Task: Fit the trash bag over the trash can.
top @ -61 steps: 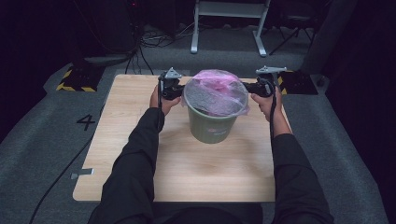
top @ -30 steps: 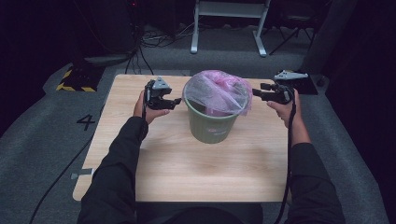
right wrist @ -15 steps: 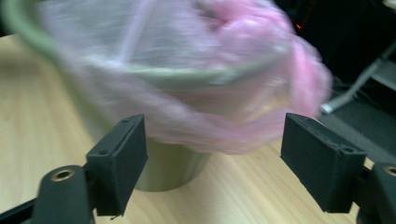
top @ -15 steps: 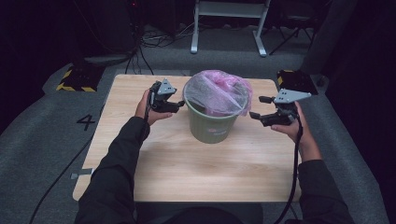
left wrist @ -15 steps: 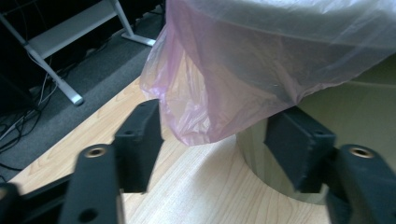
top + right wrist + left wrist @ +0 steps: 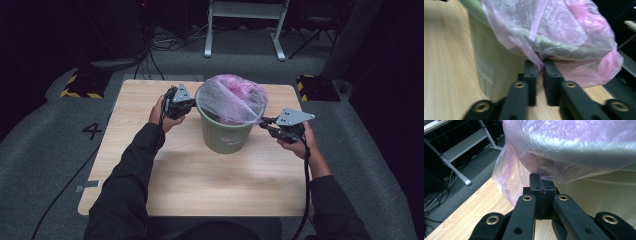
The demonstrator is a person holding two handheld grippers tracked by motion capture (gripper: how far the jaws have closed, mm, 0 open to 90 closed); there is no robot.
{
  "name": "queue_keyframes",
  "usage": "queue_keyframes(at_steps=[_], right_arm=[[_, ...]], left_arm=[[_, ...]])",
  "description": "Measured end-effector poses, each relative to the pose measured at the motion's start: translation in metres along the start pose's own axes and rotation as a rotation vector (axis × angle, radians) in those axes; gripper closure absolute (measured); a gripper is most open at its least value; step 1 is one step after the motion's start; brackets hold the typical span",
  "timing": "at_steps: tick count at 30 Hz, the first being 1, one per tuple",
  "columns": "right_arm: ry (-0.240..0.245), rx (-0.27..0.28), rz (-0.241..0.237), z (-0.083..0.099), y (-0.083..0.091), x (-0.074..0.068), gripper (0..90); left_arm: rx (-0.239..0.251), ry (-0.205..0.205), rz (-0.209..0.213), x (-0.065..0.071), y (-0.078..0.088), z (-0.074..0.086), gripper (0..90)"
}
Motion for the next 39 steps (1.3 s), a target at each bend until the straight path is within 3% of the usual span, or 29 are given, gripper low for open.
queue_keyframes(at_steps=[4, 7, 16, 19, 21, 22, 25, 27, 32, 35, 39], right_arm=[[0.009, 0.01, -0.026, 0.002, 0.006, -0.006, 90.0], [0.005, 0.018, -0.067, 0.004, 0.012, -0.012, 90.0], [0.011, -0.097, -0.116, 0.033, -0.002, -0.017, 90.0], [-0.002, -0.099, -0.138, 0.036, -0.008, -0.018, 90.0], [0.008, -0.101, -0.148, 0.038, -0.01, -0.019, 90.0], [0.015, -0.099, -0.151, 0.039, -0.01, -0.021, 90.0], [0.06, -0.1, -0.164, 0.04, -0.007, -0.026, 90.0], [0.059, -0.099, -0.188, 0.043, -0.005, -0.031, 90.0], [0.077, -0.196, -0.177, 0.063, -0.016, -0.031, 90.0], [0.058, -0.258, -0.161, 0.075, -0.025, -0.027, 90.0], [0.014, -0.299, -0.156, 0.09, -0.037, -0.02, 90.0]], left_arm=[[0.046, 0.013, 0.006, 0.004, 0.012, 0.001, 90.0], [0.052, -0.004, 0.014, 0.011, 0.021, 0.008, 90.0], [0.051, -0.006, 0.098, 0.044, 0.028, 0.039, 90.0], [0.041, -0.029, 0.136, 0.055, 0.026, 0.042, 90.0], [0.024, -0.073, 0.145, 0.065, 0.023, 0.045, 90.0], [0.022, -0.082, 0.168, 0.071, 0.023, 0.046, 90.0], [-0.016, -0.136, 0.167, 0.082, 0.022, 0.052, 90.0], [-0.032, -0.128, 0.17, 0.084, 0.02, 0.057, 90.0], [-0.04, -0.056, 0.169, 0.08, 0.015, 0.068, 90.0], [-0.066, -0.034, 0.178, 0.083, 0.009, 0.076, 90.0], [-0.094, -0.001, 0.177, 0.085, 0.002, 0.087, 90.0]])
Point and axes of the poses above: each handheld gripper's, and its own axes: y roughly backward along the jaws, z roughly out of its underside, x roughly to its right, the point moved 10 cm from there along -y, roughly forward along the jaws, and after that the axes turned 10 degrees about -y, right-handed, at the moved point
